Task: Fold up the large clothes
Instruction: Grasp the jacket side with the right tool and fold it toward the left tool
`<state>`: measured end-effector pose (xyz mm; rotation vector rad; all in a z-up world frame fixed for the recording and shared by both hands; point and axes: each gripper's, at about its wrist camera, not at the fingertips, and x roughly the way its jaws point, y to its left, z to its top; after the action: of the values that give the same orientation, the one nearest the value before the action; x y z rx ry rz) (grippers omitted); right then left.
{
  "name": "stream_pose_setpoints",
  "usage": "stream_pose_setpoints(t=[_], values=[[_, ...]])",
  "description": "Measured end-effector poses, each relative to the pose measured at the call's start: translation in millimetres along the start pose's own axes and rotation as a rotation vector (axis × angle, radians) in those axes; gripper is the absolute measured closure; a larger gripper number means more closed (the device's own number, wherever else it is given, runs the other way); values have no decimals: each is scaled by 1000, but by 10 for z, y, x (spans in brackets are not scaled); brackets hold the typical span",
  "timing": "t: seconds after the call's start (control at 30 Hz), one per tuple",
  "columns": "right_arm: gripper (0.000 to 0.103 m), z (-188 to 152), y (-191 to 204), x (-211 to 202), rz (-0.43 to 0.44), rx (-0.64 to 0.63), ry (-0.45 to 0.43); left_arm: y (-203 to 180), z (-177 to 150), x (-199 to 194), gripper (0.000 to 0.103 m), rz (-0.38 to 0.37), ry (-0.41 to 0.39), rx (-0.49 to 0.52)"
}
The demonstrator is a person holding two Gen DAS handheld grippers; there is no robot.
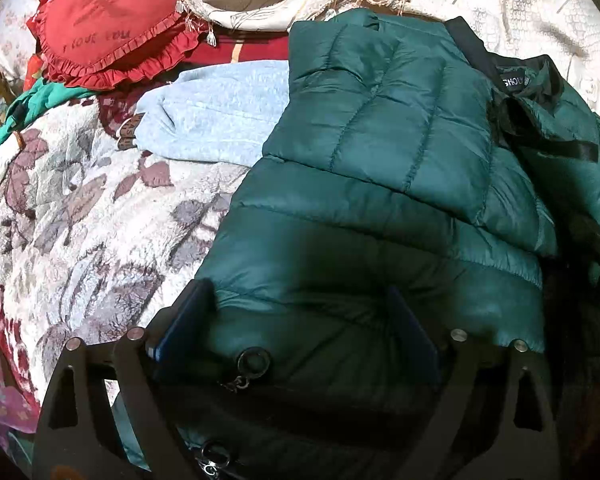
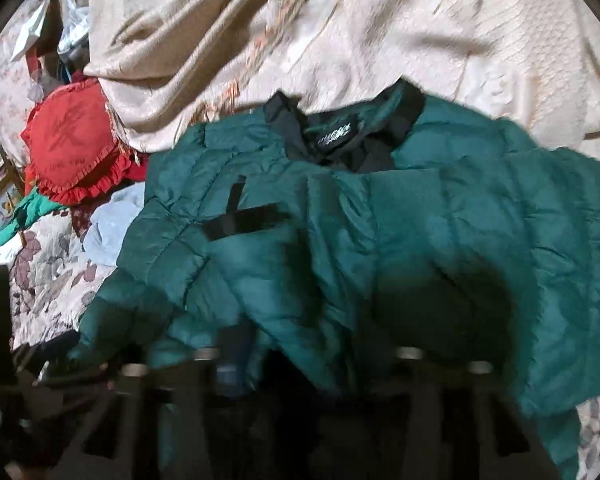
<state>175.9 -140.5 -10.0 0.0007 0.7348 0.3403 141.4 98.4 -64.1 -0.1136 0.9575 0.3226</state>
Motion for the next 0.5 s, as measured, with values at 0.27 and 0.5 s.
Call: stream_pose_setpoints(t=[0.27, 0.5], values=[[34, -279, -307, -526, -245, 50, 109, -16, -28, -83, 12, -34, -18, -4], [19, -802, -972, -597, -332, 376, 172, -227, 32, -520, 12, -373, -164, 43]])
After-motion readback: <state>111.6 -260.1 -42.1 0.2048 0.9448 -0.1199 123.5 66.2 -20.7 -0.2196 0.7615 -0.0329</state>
